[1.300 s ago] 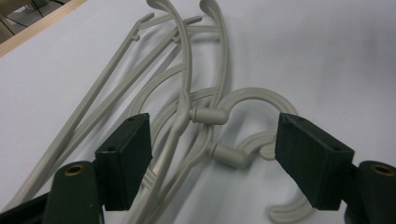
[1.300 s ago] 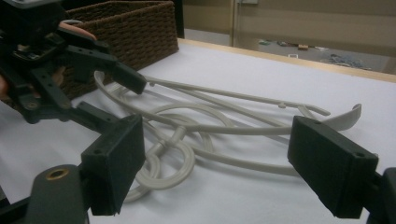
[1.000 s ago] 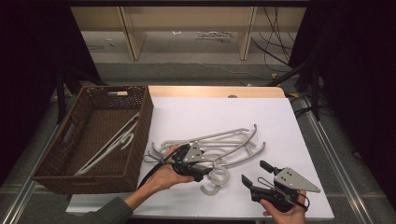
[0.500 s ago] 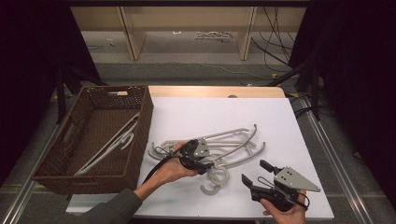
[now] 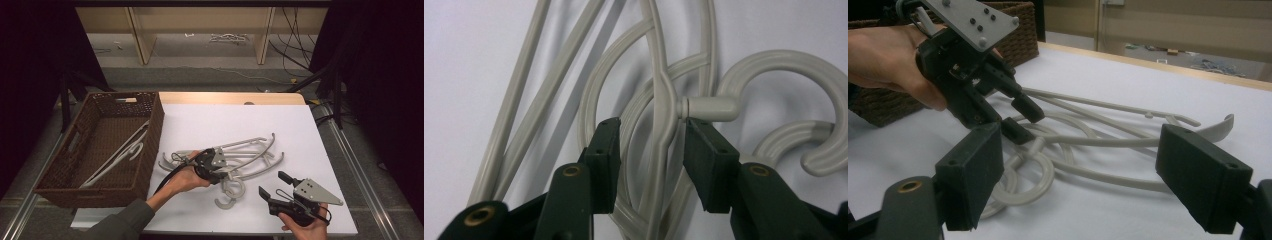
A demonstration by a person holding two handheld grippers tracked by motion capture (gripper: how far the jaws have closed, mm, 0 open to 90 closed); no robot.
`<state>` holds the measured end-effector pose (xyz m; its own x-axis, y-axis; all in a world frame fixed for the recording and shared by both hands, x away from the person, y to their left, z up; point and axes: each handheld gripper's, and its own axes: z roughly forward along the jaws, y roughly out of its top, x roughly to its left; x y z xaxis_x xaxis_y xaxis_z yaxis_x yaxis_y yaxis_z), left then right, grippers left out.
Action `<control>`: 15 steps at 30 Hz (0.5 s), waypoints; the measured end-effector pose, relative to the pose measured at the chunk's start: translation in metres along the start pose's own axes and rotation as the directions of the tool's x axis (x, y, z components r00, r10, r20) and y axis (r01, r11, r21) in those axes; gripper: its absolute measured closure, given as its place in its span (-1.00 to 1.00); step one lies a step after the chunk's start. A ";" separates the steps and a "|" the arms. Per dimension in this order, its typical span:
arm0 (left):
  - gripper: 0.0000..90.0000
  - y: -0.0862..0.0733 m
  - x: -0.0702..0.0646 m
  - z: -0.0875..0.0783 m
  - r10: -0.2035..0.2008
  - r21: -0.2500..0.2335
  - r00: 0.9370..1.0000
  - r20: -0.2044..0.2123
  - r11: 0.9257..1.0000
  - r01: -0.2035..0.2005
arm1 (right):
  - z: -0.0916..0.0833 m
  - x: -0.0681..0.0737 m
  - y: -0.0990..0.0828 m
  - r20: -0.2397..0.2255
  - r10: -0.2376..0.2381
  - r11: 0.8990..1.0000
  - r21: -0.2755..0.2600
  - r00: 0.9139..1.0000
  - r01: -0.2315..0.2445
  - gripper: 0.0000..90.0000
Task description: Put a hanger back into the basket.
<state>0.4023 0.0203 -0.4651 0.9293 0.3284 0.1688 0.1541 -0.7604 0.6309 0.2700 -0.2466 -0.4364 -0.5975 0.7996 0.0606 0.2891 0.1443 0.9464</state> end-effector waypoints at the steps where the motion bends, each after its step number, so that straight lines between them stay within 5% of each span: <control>1: 0.33 0.000 0.000 0.001 0.008 0.009 1.000 -0.004 1.000 -0.008 | 0.001 0.000 0.000 -0.005 0.007 1.000 -0.006 1.000 -0.007 -0.55; 7: 0.46 -0.001 0.006 0.004 -0.006 0.003 1.000 0.011 1.000 0.006 | 0.001 0.001 0.000 -0.009 0.008 1.000 -0.008 1.000 -0.008 -0.55; 15: 0.51 0.003 0.001 0.008 0.112 0.044 0.993 -0.019 0.993 -0.111 | 0.000 0.001 0.001 -0.004 -0.007 1.000 0.015 1.000 0.007 -0.54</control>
<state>0.4061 0.0135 -0.4687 0.9343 0.2513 0.2527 0.0641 -0.8161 0.5744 0.2697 -0.2460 -0.4357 -0.6027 0.7960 0.0556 0.2960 0.1584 0.9420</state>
